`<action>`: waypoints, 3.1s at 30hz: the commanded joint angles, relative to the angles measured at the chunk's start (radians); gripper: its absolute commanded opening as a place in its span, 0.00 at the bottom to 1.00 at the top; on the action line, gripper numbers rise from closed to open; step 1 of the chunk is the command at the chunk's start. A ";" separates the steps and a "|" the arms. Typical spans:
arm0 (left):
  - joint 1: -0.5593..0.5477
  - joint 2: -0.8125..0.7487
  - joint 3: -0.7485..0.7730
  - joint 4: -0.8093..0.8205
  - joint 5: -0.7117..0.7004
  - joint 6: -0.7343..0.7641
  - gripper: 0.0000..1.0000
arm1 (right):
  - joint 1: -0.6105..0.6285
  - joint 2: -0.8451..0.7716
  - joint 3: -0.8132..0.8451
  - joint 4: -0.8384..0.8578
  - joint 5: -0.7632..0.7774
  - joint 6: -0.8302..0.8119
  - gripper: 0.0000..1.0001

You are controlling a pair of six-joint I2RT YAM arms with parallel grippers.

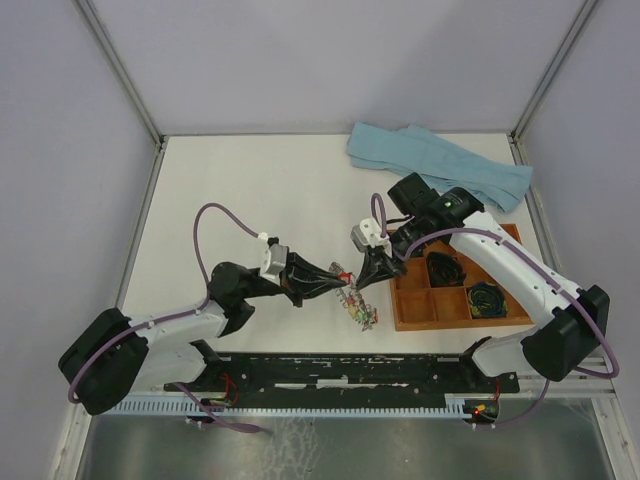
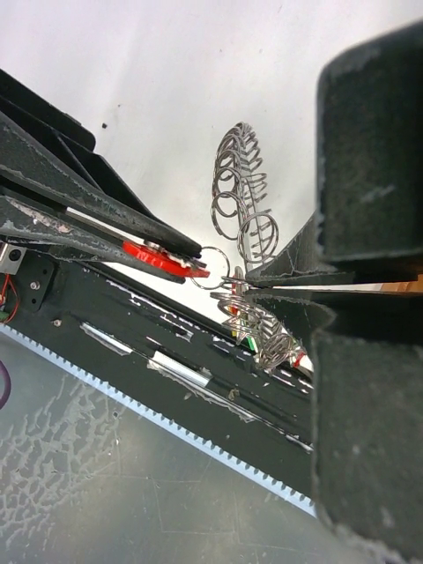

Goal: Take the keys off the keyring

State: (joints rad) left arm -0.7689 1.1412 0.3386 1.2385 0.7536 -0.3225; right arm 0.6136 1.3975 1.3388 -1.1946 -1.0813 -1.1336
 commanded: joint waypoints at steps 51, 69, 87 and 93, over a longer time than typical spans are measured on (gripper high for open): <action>-0.096 -0.016 -0.002 -0.118 -0.080 0.140 0.26 | -0.011 0.018 -0.010 0.001 -0.086 0.008 0.01; -0.112 0.028 0.019 -0.116 -0.126 0.125 0.24 | -0.012 0.018 -0.014 0.018 -0.079 0.033 0.01; -0.113 -0.055 -0.013 -0.165 -0.212 0.109 0.20 | -0.012 0.013 -0.012 0.011 -0.082 0.028 0.01; -0.112 -0.046 -0.014 -0.189 -0.207 0.158 0.20 | -0.012 0.011 -0.010 0.006 -0.086 0.025 0.01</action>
State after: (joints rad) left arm -0.8772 1.0924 0.3119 1.0443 0.5575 -0.2344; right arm 0.6056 1.4204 1.3170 -1.1900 -1.1011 -1.0977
